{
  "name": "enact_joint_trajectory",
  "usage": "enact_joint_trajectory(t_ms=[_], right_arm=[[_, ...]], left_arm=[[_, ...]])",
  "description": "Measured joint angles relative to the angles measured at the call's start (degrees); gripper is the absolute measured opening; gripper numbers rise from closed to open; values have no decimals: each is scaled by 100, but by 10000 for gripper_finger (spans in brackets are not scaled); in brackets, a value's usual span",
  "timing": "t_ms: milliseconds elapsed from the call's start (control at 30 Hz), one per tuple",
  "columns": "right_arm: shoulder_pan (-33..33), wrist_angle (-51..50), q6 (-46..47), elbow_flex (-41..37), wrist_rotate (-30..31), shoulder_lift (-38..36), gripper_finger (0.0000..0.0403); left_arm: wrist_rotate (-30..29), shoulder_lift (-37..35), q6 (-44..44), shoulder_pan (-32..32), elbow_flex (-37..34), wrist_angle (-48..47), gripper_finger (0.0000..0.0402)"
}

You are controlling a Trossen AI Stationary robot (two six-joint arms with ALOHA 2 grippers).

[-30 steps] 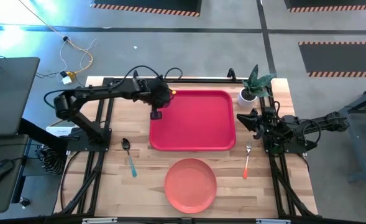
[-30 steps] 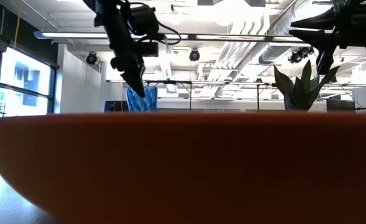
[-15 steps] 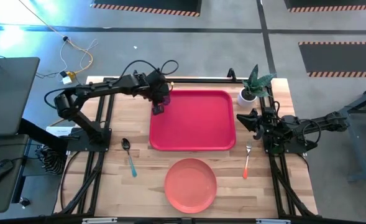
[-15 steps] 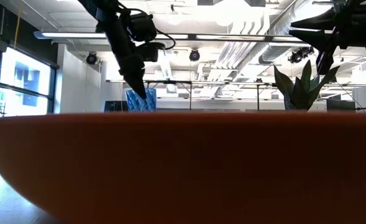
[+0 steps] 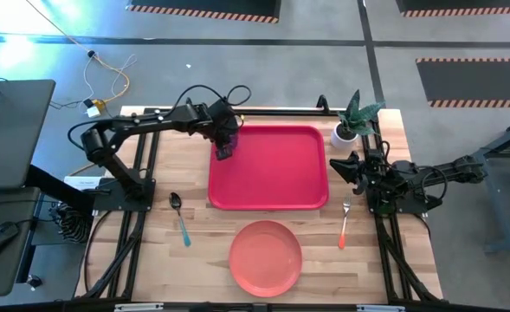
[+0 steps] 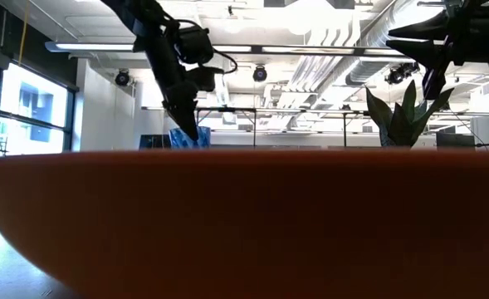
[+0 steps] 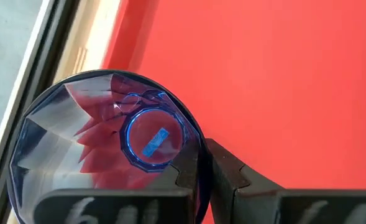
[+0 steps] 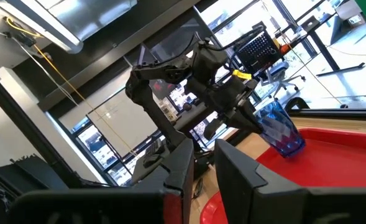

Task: Pick and place plate/cup/fork/spoon on tray
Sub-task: Put the blue cup on the red serving tray

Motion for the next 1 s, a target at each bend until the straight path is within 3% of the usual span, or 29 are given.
enact_joint_trajectory(t_ms=[567, 1000], right_arm=[[0, 0, 0, 0, -9, 0, 58], [2, -2, 0, 0, -17, -2, 58]], left_arm=[[-29, 136, 3, 10, 0, -52, 8], [-35, 136, -39, -3, 0, -48, 56]])
